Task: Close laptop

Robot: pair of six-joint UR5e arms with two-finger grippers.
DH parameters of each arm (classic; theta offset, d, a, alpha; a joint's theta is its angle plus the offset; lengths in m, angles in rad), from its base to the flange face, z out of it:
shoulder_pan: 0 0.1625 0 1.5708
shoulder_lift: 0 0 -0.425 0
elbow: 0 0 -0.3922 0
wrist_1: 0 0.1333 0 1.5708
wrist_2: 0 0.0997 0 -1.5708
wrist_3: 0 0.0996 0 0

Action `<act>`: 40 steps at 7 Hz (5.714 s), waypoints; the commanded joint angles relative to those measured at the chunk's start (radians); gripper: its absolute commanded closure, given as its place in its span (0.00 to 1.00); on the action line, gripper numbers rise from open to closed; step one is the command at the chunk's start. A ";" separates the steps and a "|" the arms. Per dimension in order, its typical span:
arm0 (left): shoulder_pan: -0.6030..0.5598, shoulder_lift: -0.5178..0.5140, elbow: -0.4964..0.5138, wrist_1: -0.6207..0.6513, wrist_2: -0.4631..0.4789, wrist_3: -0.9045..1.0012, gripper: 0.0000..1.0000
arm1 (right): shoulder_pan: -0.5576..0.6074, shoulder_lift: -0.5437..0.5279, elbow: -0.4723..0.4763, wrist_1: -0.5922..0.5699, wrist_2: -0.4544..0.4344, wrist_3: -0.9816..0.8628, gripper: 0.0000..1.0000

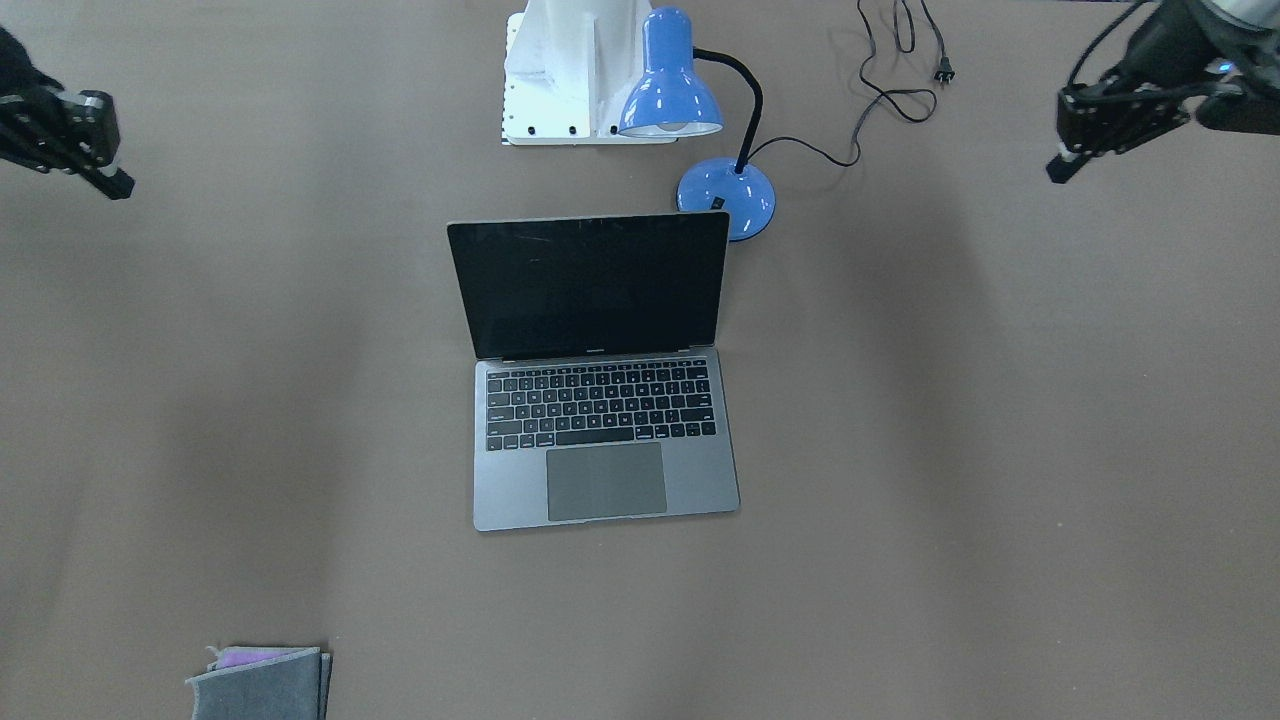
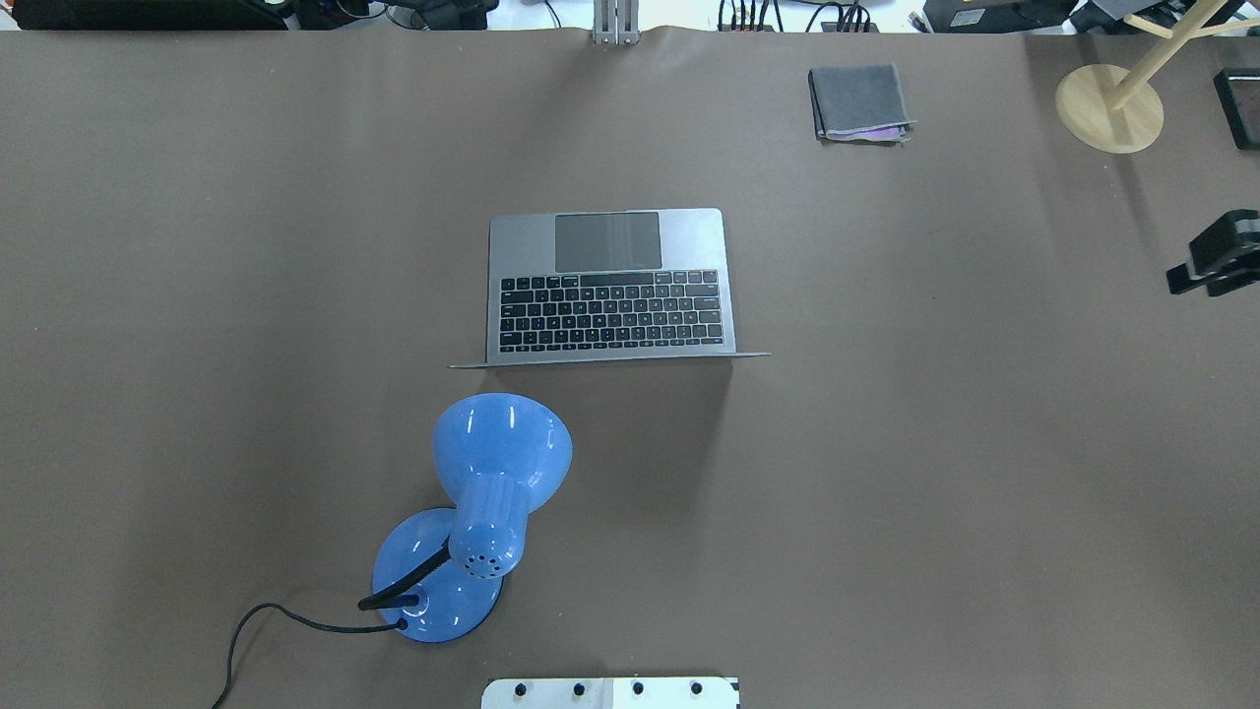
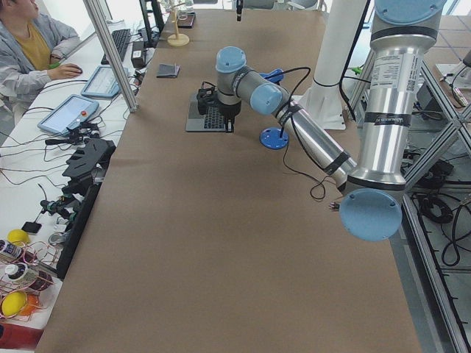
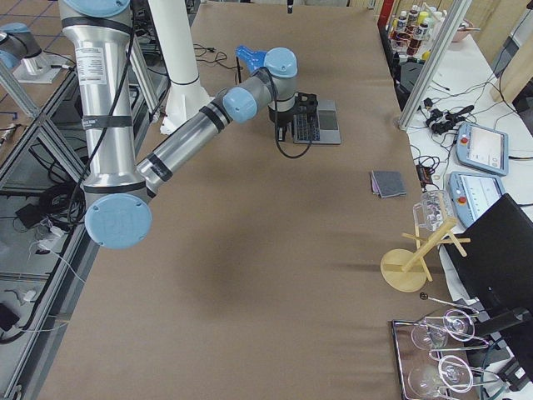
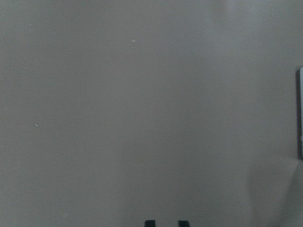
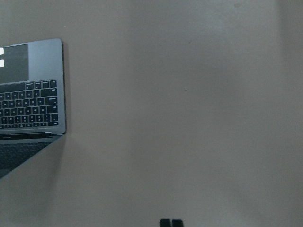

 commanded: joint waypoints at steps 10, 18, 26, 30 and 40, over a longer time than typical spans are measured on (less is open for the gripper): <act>0.442 -0.395 0.229 0.001 0.242 -0.365 1.00 | -0.495 0.372 -0.166 0.005 -0.379 0.448 1.00; 0.457 -0.438 0.287 -0.065 0.284 -0.382 1.00 | -0.434 0.431 -0.244 0.005 -0.379 0.425 1.00; 0.315 -0.547 0.574 -0.281 0.317 -0.365 1.00 | -0.298 0.605 -0.594 0.159 -0.352 0.370 1.00; 0.299 -0.599 0.747 -0.392 0.349 -0.348 1.00 | -0.255 0.722 -0.891 0.315 -0.318 0.367 1.00; 0.310 -0.720 1.099 -0.565 0.407 -0.297 1.00 | -0.255 0.828 -1.238 0.479 -0.226 0.364 1.00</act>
